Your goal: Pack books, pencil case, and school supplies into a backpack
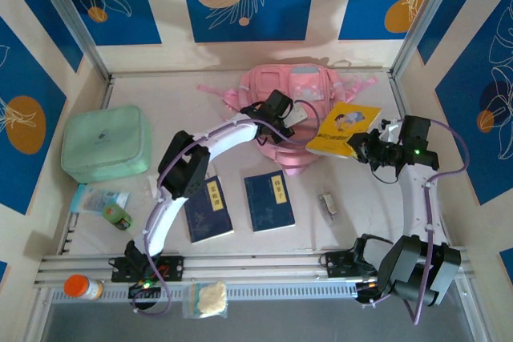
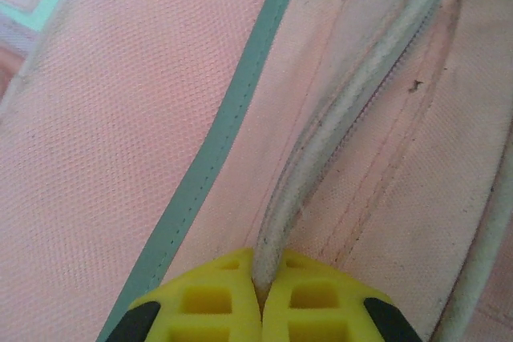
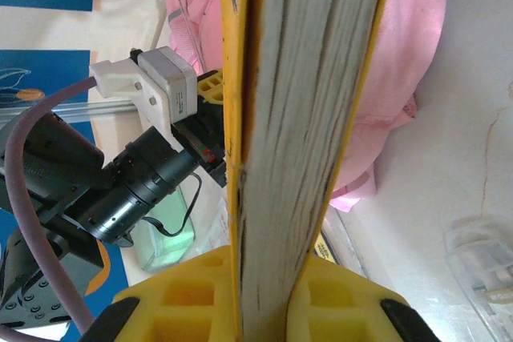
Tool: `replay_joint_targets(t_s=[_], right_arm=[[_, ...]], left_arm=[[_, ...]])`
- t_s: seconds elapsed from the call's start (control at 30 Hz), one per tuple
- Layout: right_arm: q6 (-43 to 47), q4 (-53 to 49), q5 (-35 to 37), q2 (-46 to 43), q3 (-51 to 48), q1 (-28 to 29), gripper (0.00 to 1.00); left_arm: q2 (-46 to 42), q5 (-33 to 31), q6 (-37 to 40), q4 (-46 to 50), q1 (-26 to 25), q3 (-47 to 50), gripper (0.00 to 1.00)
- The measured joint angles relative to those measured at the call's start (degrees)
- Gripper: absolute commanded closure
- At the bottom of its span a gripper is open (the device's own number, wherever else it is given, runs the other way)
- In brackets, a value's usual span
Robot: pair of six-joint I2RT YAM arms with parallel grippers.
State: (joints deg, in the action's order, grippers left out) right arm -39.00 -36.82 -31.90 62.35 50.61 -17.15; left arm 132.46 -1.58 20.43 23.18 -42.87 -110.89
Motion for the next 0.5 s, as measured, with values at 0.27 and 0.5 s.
replay_joint_targets(t_s=[0.27,0.5], right_arm=[[-1.1,0.5,0.7,0.0,0.0,5.7,1.0],[-1.9,1.5,0.9,0.0,0.3,11.3,1.0]], left_arm=[[-8.8,-4.1,-5.4,0.1,4.9,9.9,1.0],[-19.3,-5.8,-8.2,4.3,8.3,17.6,1.0]])
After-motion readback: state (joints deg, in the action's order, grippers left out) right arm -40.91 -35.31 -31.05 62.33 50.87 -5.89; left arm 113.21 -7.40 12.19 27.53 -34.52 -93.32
